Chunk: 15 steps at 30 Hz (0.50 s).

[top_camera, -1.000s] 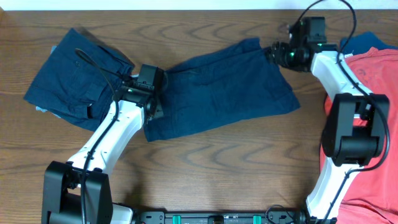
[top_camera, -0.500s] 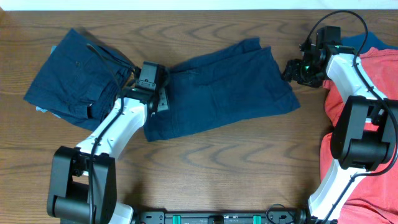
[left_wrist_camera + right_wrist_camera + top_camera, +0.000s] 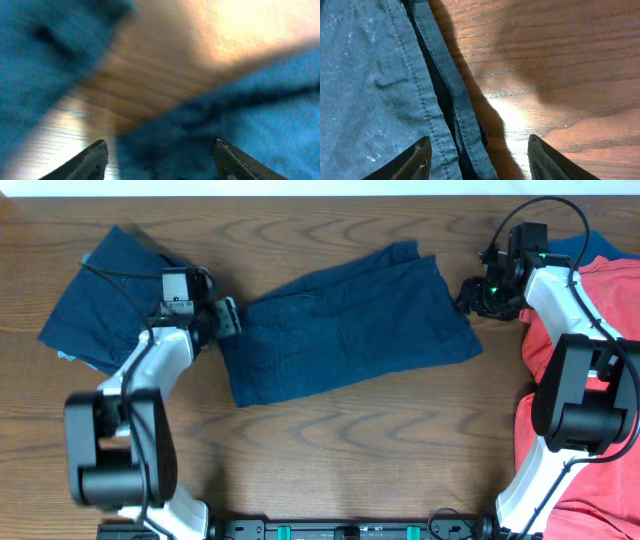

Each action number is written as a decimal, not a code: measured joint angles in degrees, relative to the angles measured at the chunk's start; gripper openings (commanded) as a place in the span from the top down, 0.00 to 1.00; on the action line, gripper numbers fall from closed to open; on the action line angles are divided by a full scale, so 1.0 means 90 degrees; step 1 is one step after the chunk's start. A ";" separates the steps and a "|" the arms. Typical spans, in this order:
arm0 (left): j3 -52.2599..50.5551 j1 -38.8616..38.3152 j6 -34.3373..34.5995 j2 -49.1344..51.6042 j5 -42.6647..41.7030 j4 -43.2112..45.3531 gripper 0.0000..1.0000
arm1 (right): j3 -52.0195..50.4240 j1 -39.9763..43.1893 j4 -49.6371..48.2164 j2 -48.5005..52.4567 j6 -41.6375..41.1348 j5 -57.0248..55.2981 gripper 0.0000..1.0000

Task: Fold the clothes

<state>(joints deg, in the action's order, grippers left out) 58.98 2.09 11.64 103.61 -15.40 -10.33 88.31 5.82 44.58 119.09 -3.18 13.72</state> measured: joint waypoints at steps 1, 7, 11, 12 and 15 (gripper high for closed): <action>0.0000 0.0015 -0.0007 0.0119 -0.0272 -0.0027 0.52 | 0.0000 0.0000 0.0002 0.0000 -0.0005 -0.0002 0.45; -0.0002 0.0085 -0.0153 0.0219 -0.1124 -0.0180 0.81 | 0.0000 0.0000 0.0022 0.0000 -0.0029 0.0083 0.48; -0.0002 0.0194 -0.0158 -0.0036 -0.1299 -0.0515 0.87 | 0.0000 0.0000 -0.0097 0.0000 -0.0027 0.0202 0.48; -0.0002 0.0211 -0.0170 -0.0121 -0.1285 -0.0687 0.87 | 0.0000 0.0000 -0.0189 0.0000 -0.0017 0.0240 0.47; 0.0000 0.0221 -0.0265 -0.0454 -0.1076 -0.1370 0.76 | -0.0002 0.0000 -0.0466 0.0000 0.0129 0.0520 0.44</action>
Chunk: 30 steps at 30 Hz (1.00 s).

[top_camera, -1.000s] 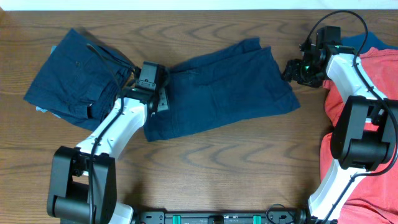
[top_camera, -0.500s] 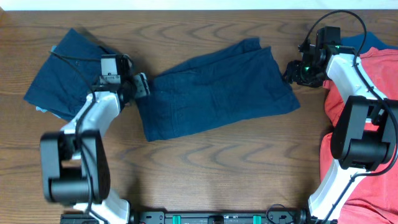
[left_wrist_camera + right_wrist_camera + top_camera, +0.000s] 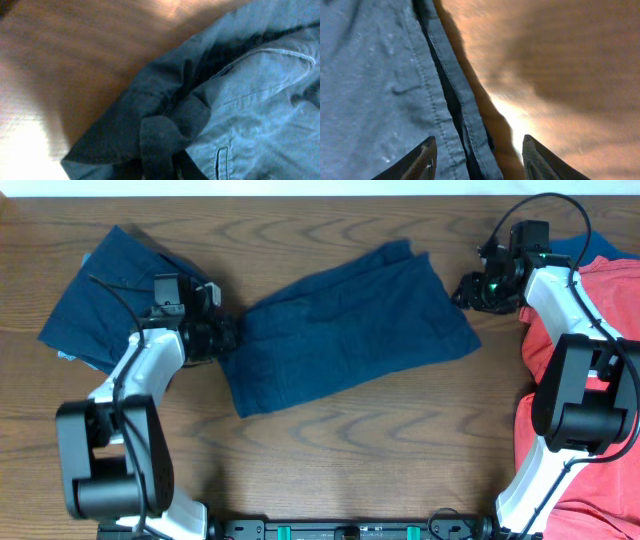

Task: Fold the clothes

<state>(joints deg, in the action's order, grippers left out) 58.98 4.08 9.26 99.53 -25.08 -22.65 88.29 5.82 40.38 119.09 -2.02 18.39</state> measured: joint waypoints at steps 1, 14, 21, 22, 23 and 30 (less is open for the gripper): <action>0.0000 -0.0002 -0.0066 -0.0070 0.0092 -0.0194 0.67 | 0.0000 0.0000 -0.0058 0.0000 0.0034 0.0117 0.41; 0.0000 -0.0005 -0.0182 -0.0124 0.0539 -0.1251 0.48 | -0.0593 -0.0814 0.0716 -0.0002 0.0007 -0.0216 0.43; -0.0053 -0.0070 -0.0189 -0.0124 0.0469 -0.2008 0.48 | -0.1365 -0.1107 0.0199 -0.0359 -0.0911 -0.1297 0.70; -0.0092 -0.0119 -0.0187 -0.0124 0.0466 -0.2001 0.48 | -0.1423 -0.1103 0.0180 -0.0386 -0.1008 -0.1365 0.74; -0.0158 -0.0187 -0.0185 -0.0124 0.0464 -0.1977 0.48 | -0.1460 -0.1098 0.0185 -0.0408 -0.1076 -0.1411 0.78; -0.0770 -0.0848 -0.0172 -0.0124 0.0508 -0.1783 0.94 | -0.1528 -0.1073 0.1377 -0.0466 -0.2159 -0.1642 0.89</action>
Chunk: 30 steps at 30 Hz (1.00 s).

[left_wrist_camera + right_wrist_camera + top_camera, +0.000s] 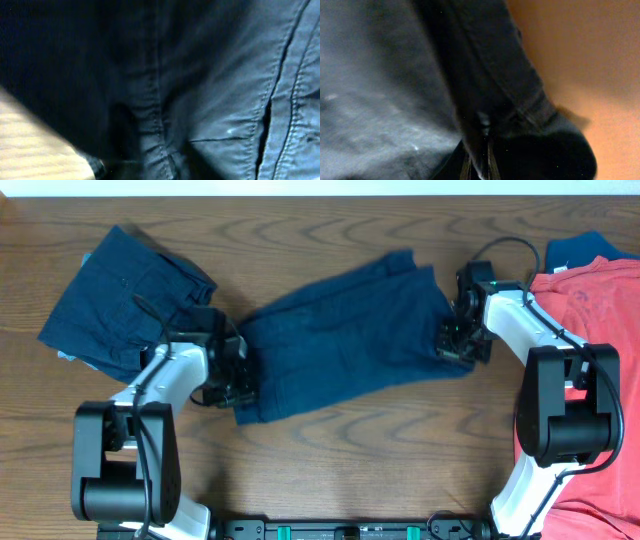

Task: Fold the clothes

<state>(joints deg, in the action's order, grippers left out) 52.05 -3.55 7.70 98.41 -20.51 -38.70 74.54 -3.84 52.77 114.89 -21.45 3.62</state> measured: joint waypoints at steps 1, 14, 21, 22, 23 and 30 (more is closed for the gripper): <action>-0.0022 -0.0066 -0.0015 0.0000 0.0056 -0.0080 0.94 | -0.0027 0.0002 0.0209 -0.0010 -0.0153 -0.0046 0.89; 0.0369 0.0539 0.0704 -0.0010 0.2516 -0.1197 0.69 | -0.0367 0.0051 0.0607 -0.1530 0.0005 0.0117 0.32; 0.0760 0.0539 0.0542 -0.0010 0.2793 -0.1146 0.54 | -0.0335 0.0036 -0.1817 -0.1885 0.0988 0.0940 0.38; 0.0787 0.0539 0.0527 -0.0010 0.2807 -0.1139 0.52 | -0.0335 0.0015 -0.2052 -0.1829 0.1042 0.0996 0.39; 0.0814 0.0539 0.0478 -0.0010 0.2817 -0.1141 0.50 | -0.0335 -0.0019 -0.2288 -0.1736 0.1090 0.1044 0.40; 0.1073 0.0539 0.0423 -0.0010 0.2747 -0.1171 0.42 | -0.0330 -0.0126 -0.3147 -0.0559 0.1331 0.1421 0.39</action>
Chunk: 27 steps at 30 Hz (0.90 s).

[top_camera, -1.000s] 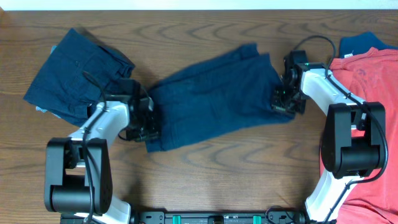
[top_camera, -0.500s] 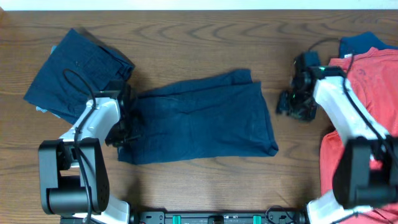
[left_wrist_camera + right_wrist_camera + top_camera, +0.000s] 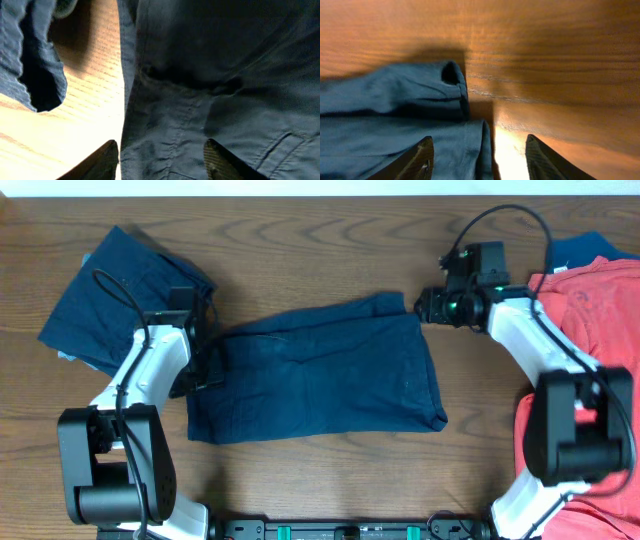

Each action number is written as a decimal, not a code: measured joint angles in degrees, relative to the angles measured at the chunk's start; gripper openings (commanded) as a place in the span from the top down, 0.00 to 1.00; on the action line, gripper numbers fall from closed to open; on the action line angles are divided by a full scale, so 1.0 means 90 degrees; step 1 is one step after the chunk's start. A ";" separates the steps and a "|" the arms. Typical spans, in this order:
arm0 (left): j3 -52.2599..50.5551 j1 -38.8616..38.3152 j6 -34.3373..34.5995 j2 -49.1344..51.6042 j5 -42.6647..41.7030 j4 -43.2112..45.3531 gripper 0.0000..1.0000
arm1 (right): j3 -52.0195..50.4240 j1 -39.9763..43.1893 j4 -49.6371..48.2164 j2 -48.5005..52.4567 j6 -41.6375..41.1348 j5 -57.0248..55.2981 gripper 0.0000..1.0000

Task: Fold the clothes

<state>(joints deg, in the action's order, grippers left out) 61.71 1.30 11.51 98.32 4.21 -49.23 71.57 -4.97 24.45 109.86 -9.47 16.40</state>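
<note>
A dark blue garment (image 3: 320, 380) lies spread flat in the middle of the wooden table (image 3: 330, 230), roughly rectangular. My left gripper (image 3: 207, 357) is at the garment's upper left edge. In the left wrist view the left gripper (image 3: 162, 161) is open, with the blue cloth (image 3: 210, 75) lying under and between its fingers. My right gripper (image 3: 424, 307) hovers at the garment's upper right corner. In the right wrist view the right gripper (image 3: 481, 160) is open over the cloth's hem (image 3: 455, 85) and bare wood, holding nothing.
A folded dark blue garment (image 3: 105, 300) lies at the back left, close behind my left arm. A red garment (image 3: 590, 340) covers the right edge of the table, with a blue one (image 3: 575, 248) partly under it at the back right.
Both grippers were shut on the garment's ends and are now open. The garment has shifted toward the front and lies squarer and flatter. My right gripper now sits further back.
First the garment lay slanted across the middle with both grippers open at its ends. Then my left gripper was shut on its left edge. Later both were shut on the cloth. Now it lies spread nearer the front, released by both.
</note>
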 measured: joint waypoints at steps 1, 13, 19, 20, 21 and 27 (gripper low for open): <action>0.0017 0.0000 0.0002 -0.0002 -0.0041 0.0002 0.42 | 0.0000 0.0000 -0.0087 0.0134 0.0049 0.0080 0.39; 0.0024 0.0000 0.0002 -0.0002 -0.0236 0.0044 0.42 | -0.0002 -0.0022 -0.0719 0.0777 0.0556 0.1076 0.94; 0.0024 0.0000 0.0002 -0.0005 -0.0260 0.0027 0.42 | -0.0002 0.0029 -0.0398 0.0661 0.0566 0.1749 0.99; 0.0024 0.0000 0.0002 -0.0010 -0.0260 0.0022 0.42 | -0.0005 0.0049 -0.0299 0.0542 0.0544 0.1814 0.99; 0.0024 0.0000 0.0002 -0.0024 -0.0260 0.0022 0.42 | -0.0007 0.0083 -0.0216 0.0398 0.0525 0.1860 0.99; 0.0024 0.0000 0.0002 -0.0308 -0.0260 0.0024 0.41 | -0.0007 0.0168 -0.0199 -0.1030 0.0386 0.2030 0.99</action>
<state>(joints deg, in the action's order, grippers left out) 61.93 1.30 11.53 95.55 1.87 -49.01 71.50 -3.46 22.65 100.60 -6.00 34.68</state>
